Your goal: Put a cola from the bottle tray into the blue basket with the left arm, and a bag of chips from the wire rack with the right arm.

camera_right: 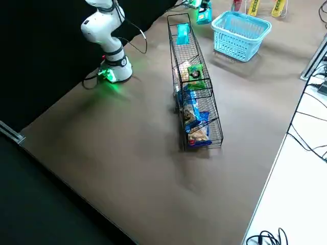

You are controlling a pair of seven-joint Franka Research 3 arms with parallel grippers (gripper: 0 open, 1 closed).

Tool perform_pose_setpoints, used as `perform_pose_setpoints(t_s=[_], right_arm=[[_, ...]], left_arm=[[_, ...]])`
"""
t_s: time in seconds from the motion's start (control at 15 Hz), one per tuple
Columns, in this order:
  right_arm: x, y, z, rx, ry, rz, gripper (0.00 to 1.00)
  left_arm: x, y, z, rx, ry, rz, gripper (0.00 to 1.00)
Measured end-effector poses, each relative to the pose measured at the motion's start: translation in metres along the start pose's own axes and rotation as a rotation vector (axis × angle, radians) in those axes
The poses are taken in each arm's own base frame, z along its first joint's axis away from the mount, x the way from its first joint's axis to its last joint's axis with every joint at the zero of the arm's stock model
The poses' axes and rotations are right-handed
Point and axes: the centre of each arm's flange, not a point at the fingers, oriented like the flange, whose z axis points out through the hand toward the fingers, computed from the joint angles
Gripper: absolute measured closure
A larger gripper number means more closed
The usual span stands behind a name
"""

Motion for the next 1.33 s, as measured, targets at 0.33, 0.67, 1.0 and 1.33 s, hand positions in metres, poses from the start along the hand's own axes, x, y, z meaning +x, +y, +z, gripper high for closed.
perform_pose_setpoints(t_s=[0.33, 0.67, 1.0, 1.33], right_arm=[[0.009, -0.022, -0.003, 0.052, 0.048, 0.052, 0.99], [0.031, -0.07, 0.003, 0.071, 0.097, 0.099, 0.99], [0.051, -0.081, 0.02, 0.102, 0.093, 0.103, 0.98], [0.085, -0.108, 0.057, 0.116, 0.066, 0.112, 0.99]], left_arm=[[-0.019, 0.035, 0.039, 0.029, 0.026, -0.068, 0.68], [-0.002, 0.055, 0.077, 0.009, 0.041, -0.096, 0.68], [0.008, 0.074, 0.126, 0.019, 0.051, -0.113, 0.68], [0.021, 0.088, 0.176, 0.009, 0.039, -0.116, 0.68]])
